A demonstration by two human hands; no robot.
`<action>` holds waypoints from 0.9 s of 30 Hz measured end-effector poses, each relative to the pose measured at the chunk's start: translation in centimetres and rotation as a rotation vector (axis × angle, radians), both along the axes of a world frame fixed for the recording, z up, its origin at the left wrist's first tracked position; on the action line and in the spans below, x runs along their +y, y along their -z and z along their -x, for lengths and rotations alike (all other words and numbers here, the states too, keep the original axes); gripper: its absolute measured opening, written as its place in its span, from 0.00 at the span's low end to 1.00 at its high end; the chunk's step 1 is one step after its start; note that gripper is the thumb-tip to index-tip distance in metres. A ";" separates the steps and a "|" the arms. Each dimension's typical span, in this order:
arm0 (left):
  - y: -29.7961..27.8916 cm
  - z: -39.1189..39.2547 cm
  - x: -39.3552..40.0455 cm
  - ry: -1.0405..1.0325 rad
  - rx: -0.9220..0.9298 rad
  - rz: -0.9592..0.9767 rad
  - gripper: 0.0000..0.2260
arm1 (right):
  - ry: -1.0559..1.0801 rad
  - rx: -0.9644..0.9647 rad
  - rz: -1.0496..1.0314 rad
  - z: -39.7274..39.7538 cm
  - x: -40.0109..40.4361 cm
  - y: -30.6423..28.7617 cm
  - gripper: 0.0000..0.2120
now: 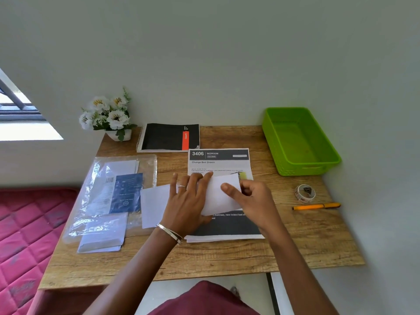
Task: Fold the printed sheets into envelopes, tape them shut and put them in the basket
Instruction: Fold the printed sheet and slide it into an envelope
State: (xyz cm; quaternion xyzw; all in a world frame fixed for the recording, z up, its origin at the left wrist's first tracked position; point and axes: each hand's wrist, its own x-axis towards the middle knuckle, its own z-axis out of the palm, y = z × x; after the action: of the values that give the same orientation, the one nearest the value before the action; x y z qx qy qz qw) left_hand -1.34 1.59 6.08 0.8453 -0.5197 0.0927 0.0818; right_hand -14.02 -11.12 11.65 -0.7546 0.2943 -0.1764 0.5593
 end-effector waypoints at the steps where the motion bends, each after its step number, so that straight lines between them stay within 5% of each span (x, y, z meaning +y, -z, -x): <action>1: 0.0 0.1 -0.1 0.010 0.000 0.011 0.48 | -0.005 0.016 -0.066 -0.1 -0.1 0.1 0.12; 10: 0.1 0.9 0.2 0.080 0.039 0.084 0.48 | -0.107 0.054 -0.663 -0.3 -2.2 -0.4 0.14; 16: 0.0 0.8 0.4 0.111 0.006 0.056 0.44 | -0.151 0.023 -0.877 -0.1 -2.7 -0.1 0.21; 24: -0.2 -0.7 1.0 0.067 0.032 0.004 0.40 | -0.056 -0.066 -0.772 -0.1 -2.8 0.4 0.20; 27: -0.5 -2.5 1.9 -0.027 0.105 0.007 0.38 | 0.124 -0.111 -0.562 0.0 -3.9 1.1 0.08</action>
State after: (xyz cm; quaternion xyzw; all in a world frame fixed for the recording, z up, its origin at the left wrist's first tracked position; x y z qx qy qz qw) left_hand 1.13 3.53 6.53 0.8557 -0.5029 0.0514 0.1106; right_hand -14.01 -15.03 10.58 -0.5399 0.3461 -0.1627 0.7499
